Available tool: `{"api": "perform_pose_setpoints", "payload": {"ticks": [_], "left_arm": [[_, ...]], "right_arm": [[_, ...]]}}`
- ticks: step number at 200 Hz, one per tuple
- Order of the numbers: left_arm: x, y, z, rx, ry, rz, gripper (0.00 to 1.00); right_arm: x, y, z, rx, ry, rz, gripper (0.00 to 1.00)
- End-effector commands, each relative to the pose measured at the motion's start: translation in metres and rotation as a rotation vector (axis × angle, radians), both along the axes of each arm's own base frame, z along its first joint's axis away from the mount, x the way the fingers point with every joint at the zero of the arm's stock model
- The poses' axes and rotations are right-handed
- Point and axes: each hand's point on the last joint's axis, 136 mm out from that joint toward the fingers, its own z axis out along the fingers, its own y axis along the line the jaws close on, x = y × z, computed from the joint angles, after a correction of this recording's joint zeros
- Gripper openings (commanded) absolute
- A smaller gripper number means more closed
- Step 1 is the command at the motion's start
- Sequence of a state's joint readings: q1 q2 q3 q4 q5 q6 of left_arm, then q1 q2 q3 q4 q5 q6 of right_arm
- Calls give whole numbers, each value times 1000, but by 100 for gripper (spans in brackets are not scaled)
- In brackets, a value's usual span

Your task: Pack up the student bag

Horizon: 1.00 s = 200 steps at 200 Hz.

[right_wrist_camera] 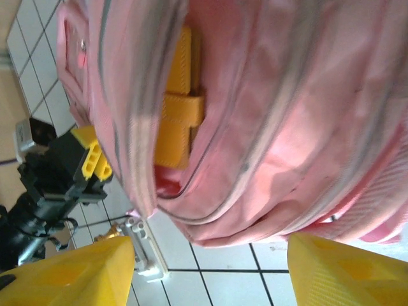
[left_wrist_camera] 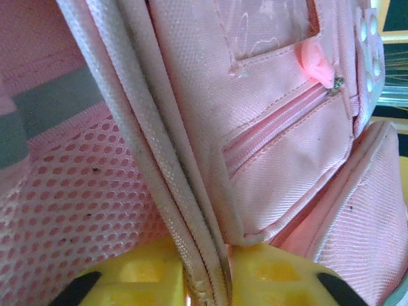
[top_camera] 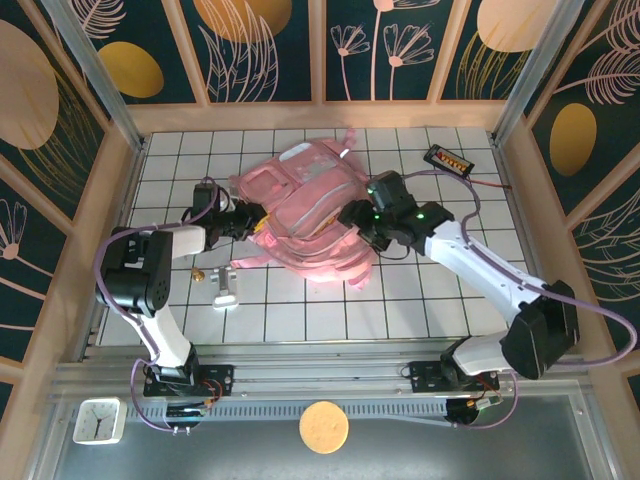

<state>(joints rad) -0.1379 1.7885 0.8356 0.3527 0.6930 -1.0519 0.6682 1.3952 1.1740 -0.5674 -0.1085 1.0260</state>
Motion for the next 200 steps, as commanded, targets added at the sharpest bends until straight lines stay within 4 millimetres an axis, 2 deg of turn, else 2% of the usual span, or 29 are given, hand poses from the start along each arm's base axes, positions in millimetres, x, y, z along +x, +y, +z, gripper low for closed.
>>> {"api": "perform_pose_setpoints", "payload": {"ticks": [1, 13, 32, 36, 48, 64, 77, 99, 112, 126, 160, 200], "left_arm": [[-5, -24, 20, -80, -37, -17, 8], [-10, -33, 27, -107, -43, -17, 0], [-18, -45, 33, -137, -44, -10, 0], [-20, -47, 45, -147, -68, -10, 0], [-25, -52, 53, -165, -76, -7, 0], [-29, -56, 65, -194, -90, 7, 0], [-32, -58, 75, -213, -105, 20, 0], [-37, -62, 85, -220, -126, 25, 0], [-41, -64, 86, -227, -131, 28, 0], [-44, -65, 85, -240, -128, 35, 0], [-50, -66, 81, -254, -127, 39, 0], [-54, -66, 79, -264, -135, 47, 0]], "right_arm": [[-3, 23, -7, -50, 1, 60, 65], [-8, 37, -16, -70, 15, 96, 65], [-11, 52, -23, -85, 19, 127, 65], [-11, 54, -24, -87, 18, 132, 65], [-9, 61, -21, -108, 12, 141, 64], [-13, 57, -23, -207, 56, 127, 62], [-17, 51, -26, -292, 95, 100, 56], [-23, 56, -19, -378, 118, 92, 56], [-26, 59, -17, -422, 136, 100, 55], [-29, 60, -24, -468, 168, 91, 55], [-28, 64, -37, -456, 204, 47, 50], [-21, 49, -54, -457, 230, -74, 48]]}}
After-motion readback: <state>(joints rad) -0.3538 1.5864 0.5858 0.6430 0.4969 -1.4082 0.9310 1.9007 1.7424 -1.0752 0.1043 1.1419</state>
